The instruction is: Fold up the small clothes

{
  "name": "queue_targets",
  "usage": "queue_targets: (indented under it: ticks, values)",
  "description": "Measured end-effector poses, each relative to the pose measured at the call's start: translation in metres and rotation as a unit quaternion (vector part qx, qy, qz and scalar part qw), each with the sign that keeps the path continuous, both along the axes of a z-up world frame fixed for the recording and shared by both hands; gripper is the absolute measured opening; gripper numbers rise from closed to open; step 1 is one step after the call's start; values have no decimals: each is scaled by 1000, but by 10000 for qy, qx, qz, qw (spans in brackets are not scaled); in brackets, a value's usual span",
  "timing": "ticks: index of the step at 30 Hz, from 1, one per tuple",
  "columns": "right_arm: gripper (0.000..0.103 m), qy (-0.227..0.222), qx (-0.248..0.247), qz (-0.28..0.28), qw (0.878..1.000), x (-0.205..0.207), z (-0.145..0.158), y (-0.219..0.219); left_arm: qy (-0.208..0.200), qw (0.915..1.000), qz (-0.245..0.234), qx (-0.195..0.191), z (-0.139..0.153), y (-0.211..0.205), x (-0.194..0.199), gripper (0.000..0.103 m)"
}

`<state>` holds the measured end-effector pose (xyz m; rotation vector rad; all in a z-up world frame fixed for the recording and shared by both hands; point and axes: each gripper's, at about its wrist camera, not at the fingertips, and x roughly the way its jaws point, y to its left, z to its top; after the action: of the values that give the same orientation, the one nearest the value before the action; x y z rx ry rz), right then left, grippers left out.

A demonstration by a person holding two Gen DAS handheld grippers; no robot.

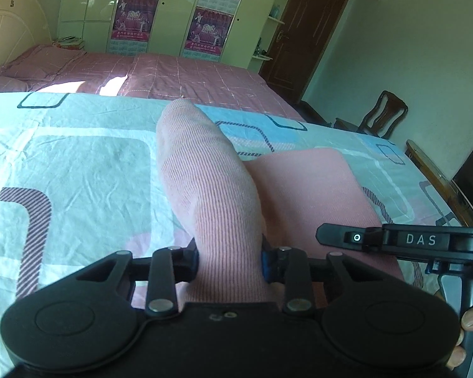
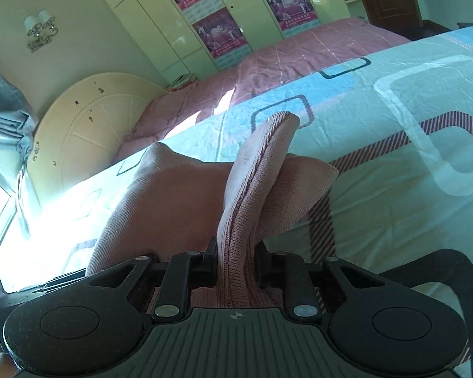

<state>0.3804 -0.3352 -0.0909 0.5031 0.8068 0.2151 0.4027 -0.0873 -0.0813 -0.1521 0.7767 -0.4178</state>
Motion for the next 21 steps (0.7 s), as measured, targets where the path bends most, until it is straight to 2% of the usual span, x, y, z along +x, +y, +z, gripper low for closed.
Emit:
queue_targets:
  ticks: [6, 11, 15, 21]
  values:
    - [20, -154, 30, 246, 9996, -4, 18, 70, -161, 9998, 149, 40, 18, 61, -18, 32]
    - [20, -210, 91, 266, 9994, -9, 22, 151, -225, 9996, 151, -66, 25, 134, -27, 32]
    - [20, -176, 179, 249, 9994, -6, 19, 215, -207, 9996, 188, -103, 24, 197, -29, 32]
    - [20, -128, 332, 316, 9989, 21, 4, 298, -104, 9994, 326, -24, 15, 261, -13, 32]
